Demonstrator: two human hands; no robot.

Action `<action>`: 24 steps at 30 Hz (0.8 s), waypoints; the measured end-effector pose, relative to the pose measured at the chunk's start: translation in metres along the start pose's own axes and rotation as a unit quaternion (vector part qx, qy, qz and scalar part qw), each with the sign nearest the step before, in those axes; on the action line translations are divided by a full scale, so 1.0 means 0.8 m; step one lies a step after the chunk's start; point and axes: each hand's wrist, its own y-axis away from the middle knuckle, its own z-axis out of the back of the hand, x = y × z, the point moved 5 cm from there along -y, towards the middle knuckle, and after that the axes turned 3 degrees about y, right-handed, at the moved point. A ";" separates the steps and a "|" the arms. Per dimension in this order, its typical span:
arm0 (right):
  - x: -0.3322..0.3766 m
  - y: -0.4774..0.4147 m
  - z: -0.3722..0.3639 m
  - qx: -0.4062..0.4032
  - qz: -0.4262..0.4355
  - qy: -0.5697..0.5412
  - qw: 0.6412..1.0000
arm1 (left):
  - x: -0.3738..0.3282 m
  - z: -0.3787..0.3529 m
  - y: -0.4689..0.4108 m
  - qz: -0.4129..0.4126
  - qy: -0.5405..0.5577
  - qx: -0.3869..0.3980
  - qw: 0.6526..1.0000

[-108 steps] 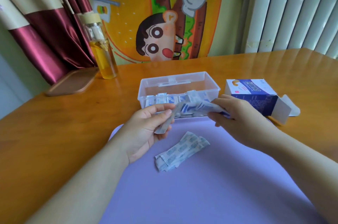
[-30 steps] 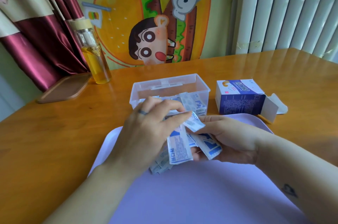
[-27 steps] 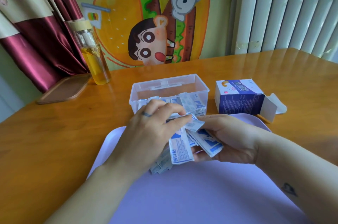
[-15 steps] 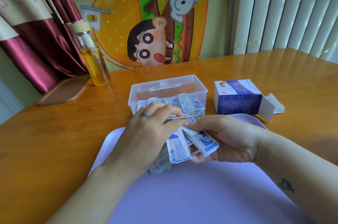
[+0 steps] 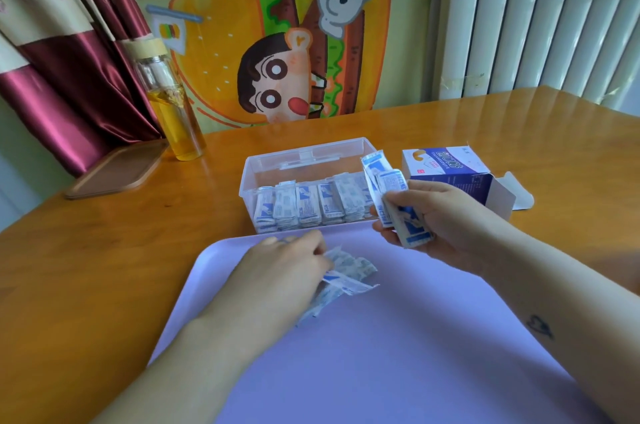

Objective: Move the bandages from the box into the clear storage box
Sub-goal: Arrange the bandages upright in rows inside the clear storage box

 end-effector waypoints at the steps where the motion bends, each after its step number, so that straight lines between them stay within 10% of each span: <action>1: -0.001 0.001 -0.002 0.006 0.002 0.011 1.000 | 0.002 -0.004 0.000 0.017 0.019 0.010 1.000; 9: 0.004 0.013 -0.007 0.061 -0.027 0.014 0.998 | 0.022 0.030 0.000 0.028 0.032 -0.142 0.989; 15: -0.010 0.031 -0.043 0.218 -0.050 0.052 0.973 | 0.034 -0.001 -0.007 0.057 -0.017 -0.097 0.993; 24: -0.016 0.023 -0.049 0.209 0.028 0.088 0.974 | 0.045 0.026 0.002 0.138 0.246 -0.260 0.924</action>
